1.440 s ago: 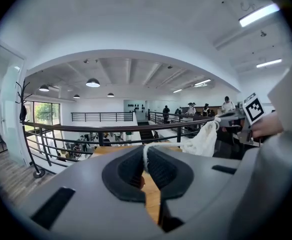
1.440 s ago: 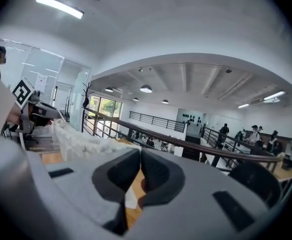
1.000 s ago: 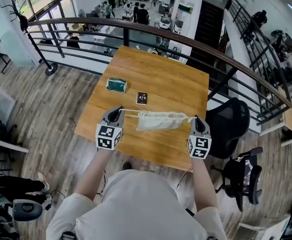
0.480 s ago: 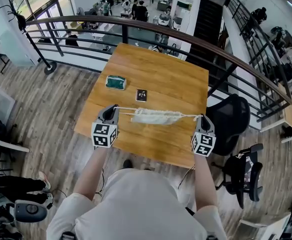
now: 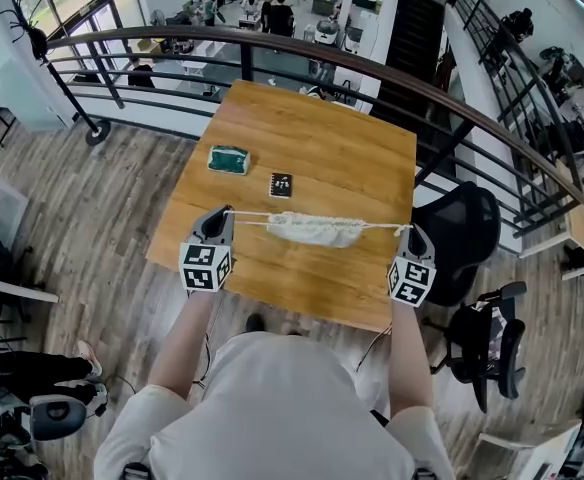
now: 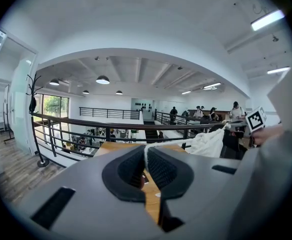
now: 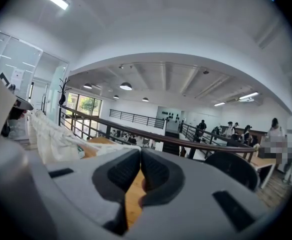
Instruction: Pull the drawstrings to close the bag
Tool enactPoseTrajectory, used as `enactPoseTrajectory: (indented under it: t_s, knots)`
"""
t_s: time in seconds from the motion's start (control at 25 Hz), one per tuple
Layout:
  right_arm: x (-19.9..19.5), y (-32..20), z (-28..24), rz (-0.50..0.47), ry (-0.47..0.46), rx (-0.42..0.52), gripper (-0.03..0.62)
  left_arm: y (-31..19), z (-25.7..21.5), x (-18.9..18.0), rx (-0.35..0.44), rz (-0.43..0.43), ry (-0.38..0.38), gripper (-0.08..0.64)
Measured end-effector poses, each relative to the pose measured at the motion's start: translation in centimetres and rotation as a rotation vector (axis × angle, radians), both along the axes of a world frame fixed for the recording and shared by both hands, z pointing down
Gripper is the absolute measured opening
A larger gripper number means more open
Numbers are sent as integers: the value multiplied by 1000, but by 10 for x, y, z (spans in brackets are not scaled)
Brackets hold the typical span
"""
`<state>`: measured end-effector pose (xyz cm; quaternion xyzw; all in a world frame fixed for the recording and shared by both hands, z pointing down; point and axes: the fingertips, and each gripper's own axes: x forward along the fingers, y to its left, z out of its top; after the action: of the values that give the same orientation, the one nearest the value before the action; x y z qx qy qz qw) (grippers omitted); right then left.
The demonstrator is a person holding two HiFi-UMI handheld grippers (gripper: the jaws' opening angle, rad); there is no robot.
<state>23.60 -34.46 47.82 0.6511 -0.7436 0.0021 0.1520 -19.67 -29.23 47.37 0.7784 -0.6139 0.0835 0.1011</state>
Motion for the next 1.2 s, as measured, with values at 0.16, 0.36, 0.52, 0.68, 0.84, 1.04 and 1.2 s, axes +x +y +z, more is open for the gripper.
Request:
enactPoseTrajectory:
  t_s: [0.16, 0.36, 0.52, 0.68, 0.84, 1.04, 1.2]
  knots:
    - [10, -2, 2, 23, 11, -6, 8, -3, 2, -7, -5, -17, 10, -8]
    - [29, -6, 8, 67, 12, -15, 8, -8, 4, -11, -16, -36, 17, -8]
    - [41, -6, 10, 91, 1, -13, 8, -9, 4, -16, -21, -51, 23, -8]
    - [53, -6, 7, 109, -4, -2, 8, -10, 6, -18, -24, -58, 23, -8]
    - [62, -8, 6, 122, 16, 5, 9, -11, 8, -21, -28, -67, 27, -8]
    - [73, -11, 9, 139, 26, -8, 9, -14, 9, -28, -33, -87, 25, -8]
    - [79, -9, 13, 145, 37, -11, 11, -12, 9, -34, -34, -94, 18, -8]
